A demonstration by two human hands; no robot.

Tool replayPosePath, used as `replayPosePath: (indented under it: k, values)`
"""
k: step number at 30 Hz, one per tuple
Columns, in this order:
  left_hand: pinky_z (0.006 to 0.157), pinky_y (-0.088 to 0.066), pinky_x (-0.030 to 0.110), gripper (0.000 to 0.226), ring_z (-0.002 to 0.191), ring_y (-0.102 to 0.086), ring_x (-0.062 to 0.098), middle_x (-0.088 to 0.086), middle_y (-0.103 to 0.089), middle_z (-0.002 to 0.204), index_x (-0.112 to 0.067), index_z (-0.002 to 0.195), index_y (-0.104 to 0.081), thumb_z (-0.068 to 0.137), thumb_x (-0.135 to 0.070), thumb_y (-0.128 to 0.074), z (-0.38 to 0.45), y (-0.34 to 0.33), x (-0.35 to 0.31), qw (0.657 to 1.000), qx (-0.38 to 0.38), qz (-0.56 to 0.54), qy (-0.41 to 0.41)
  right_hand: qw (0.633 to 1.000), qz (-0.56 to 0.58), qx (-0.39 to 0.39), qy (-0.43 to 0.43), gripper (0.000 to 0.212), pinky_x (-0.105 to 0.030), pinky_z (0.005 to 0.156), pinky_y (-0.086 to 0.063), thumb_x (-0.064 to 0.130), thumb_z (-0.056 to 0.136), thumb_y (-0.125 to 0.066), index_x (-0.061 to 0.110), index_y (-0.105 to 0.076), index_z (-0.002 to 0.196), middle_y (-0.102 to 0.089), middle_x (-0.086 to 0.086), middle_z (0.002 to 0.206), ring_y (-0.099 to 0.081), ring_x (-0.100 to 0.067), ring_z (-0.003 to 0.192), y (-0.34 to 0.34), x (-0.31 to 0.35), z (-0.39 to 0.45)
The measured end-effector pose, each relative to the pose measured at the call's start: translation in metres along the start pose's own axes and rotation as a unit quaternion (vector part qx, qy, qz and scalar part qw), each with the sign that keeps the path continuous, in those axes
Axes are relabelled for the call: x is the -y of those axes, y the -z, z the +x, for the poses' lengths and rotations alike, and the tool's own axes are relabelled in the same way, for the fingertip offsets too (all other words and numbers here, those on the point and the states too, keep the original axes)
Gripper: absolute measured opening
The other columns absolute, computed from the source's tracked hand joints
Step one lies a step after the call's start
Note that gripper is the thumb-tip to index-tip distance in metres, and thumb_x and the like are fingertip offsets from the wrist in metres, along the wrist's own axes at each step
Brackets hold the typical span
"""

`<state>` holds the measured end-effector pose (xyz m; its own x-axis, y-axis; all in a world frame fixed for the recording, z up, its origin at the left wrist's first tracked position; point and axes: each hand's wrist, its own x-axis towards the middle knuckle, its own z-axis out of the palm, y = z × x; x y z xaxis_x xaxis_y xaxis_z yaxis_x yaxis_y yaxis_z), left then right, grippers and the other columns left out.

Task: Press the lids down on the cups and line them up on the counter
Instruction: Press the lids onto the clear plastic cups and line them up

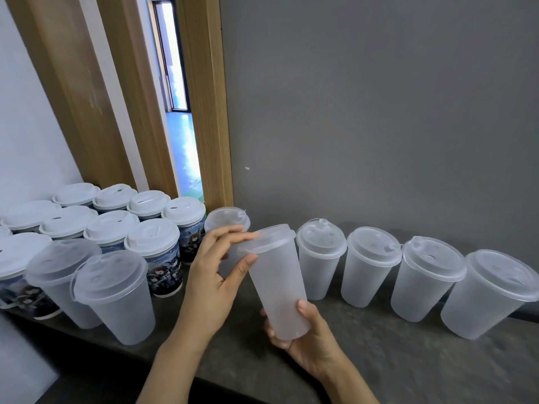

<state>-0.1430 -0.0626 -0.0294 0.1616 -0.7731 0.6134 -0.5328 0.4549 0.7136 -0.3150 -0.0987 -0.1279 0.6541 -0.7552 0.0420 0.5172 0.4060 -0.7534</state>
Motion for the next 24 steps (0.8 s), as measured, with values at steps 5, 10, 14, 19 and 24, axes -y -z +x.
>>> replayPosePath:
  k: [5,10,14,19,24]
  values:
    - [0.1,-0.047,0.027,0.029,0.118,-0.054,0.0,-0.017,-0.062,0.121,-0.043,0.109,-0.059,0.082,-0.05,-0.054,0.002,0.0,-0.006,0.999,0.02,-0.011,0.026,0.998,0.046,0.031,-0.032,0.088,-0.025,0.051,-0.049,0.041,0.069,-0.087,0.002,-0.04,0.133,-0.061,-0.023,0.096,-0.059,-0.025,0.068,0.002,0.0,-0.003]
    - [0.099,-0.044,0.021,0.028,0.119,-0.049,-0.011,-0.035,-0.057,0.118,-0.049,0.111,-0.056,0.083,-0.05,-0.053,0.004,0.006,-0.005,0.997,0.064,0.021,0.047,0.995,0.068,0.064,-0.04,0.084,-0.027,0.056,-0.052,0.039,0.079,-0.081,0.003,-0.035,0.138,-0.06,-0.027,0.105,-0.061,-0.025,0.073,0.002,0.0,-0.003]
    - [0.084,-0.038,0.007,0.035,0.107,-0.044,-0.026,-0.045,-0.052,0.109,-0.048,0.104,-0.054,0.073,-0.064,-0.056,0.004,0.013,-0.007,0.991,0.086,0.08,0.063,0.998,0.023,0.046,-0.04,0.086,-0.027,0.058,-0.053,0.042,0.077,-0.081,0.007,-0.035,0.14,-0.061,-0.025,0.109,-0.062,-0.025,0.074,0.0,0.002,-0.004]
    - [0.092,-0.046,0.032,0.044,0.105,-0.046,-0.004,-0.027,-0.049,0.113,-0.043,0.117,-0.053,0.079,-0.066,-0.052,0.002,0.007,-0.014,0.974,0.102,0.2,0.032,0.95,-0.286,-0.094,0.082,0.08,-0.036,0.077,-0.06,0.057,0.057,-0.09,0.041,-0.055,0.128,-0.062,0.004,0.119,-0.066,-0.021,0.103,-0.009,-0.003,0.002]
    - [0.092,-0.047,0.037,0.024,0.107,-0.055,0.01,-0.02,-0.055,0.113,-0.029,0.109,-0.051,0.091,-0.044,-0.058,-0.002,-0.007,-0.017,0.976,0.079,0.199,0.028,0.841,-0.445,-0.201,0.235,0.085,-0.016,0.092,-0.051,0.049,0.062,-0.088,0.046,-0.046,0.136,-0.054,0.027,0.131,-0.056,0.0,0.12,-0.004,-0.016,0.001]
